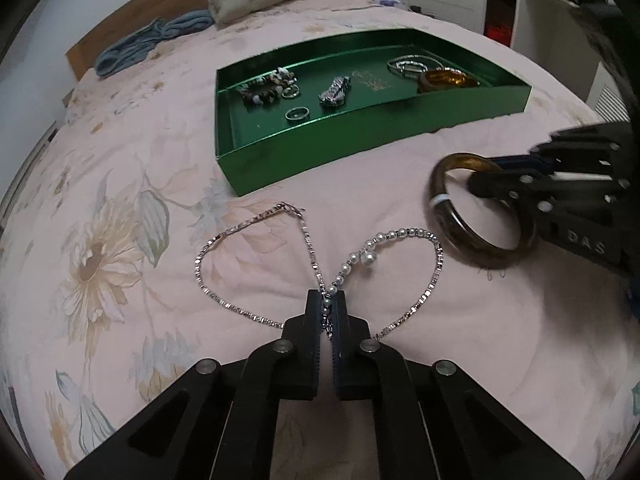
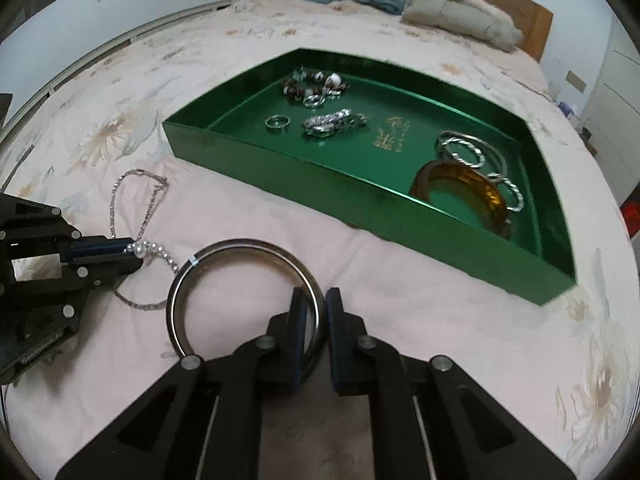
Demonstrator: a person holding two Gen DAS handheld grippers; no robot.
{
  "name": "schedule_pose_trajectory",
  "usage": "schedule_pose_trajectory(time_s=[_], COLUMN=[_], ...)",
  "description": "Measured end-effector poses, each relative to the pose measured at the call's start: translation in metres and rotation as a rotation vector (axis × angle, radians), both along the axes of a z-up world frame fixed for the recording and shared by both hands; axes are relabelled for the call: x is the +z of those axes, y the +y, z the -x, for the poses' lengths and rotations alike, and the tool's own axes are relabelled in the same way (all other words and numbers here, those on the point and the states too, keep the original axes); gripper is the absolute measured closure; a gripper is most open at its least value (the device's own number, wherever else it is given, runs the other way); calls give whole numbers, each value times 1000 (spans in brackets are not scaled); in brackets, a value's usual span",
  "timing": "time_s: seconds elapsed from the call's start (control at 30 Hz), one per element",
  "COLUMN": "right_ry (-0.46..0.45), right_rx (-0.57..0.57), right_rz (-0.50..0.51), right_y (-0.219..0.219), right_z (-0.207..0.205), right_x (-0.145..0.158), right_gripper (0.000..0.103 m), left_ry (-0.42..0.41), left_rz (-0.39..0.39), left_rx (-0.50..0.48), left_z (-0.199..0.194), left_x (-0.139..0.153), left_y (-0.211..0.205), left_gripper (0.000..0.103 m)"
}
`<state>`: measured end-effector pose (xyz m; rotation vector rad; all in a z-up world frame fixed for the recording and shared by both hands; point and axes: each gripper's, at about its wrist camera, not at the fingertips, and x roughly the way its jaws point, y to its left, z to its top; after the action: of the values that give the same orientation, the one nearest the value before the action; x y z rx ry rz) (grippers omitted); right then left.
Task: Organize jewelry
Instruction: 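Grasp the rhinestone necklace with the left tool while the right tool grasps the amber bangle, then carry the necklace and amber bangle into the green tray with both tools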
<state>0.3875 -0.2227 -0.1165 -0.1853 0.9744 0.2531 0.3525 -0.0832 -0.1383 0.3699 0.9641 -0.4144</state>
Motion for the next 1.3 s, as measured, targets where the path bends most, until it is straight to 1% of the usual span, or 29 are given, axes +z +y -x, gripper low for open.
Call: schedule_pose_trajectory(time_s=[0.17,0.33,0.53,0.67,0.87,1.1,1.3], right_ry=[-51,-101,-138,-161,-194,-232,-251], right_rx=[-44,-102,-143,-160,-168,-180,-195], right_rz=[-16,-48,-61,-85,-111,-134,-146], right_y=[-8,-23,-34,-38,-36,-34,-37], right_z=[23,48,79,100,132,170,192], right_x=[15,37,59,72,90,109,120], right_gripper=[95,95,95,95,95,95,95], left_ry=[-22,-31,-64,-90,-124,-147,-165], left_rz=[17,79,123,136,159,189,207], left_rx=[20,66,85,86,83,77,73], left_z=[15,31,57,71,103,133,152], left_x=[13,34,60,75,97,116,131], left_y=[-3,6,14,15,18,22,25], left_gripper=[99,99,99,99,99,99,99])
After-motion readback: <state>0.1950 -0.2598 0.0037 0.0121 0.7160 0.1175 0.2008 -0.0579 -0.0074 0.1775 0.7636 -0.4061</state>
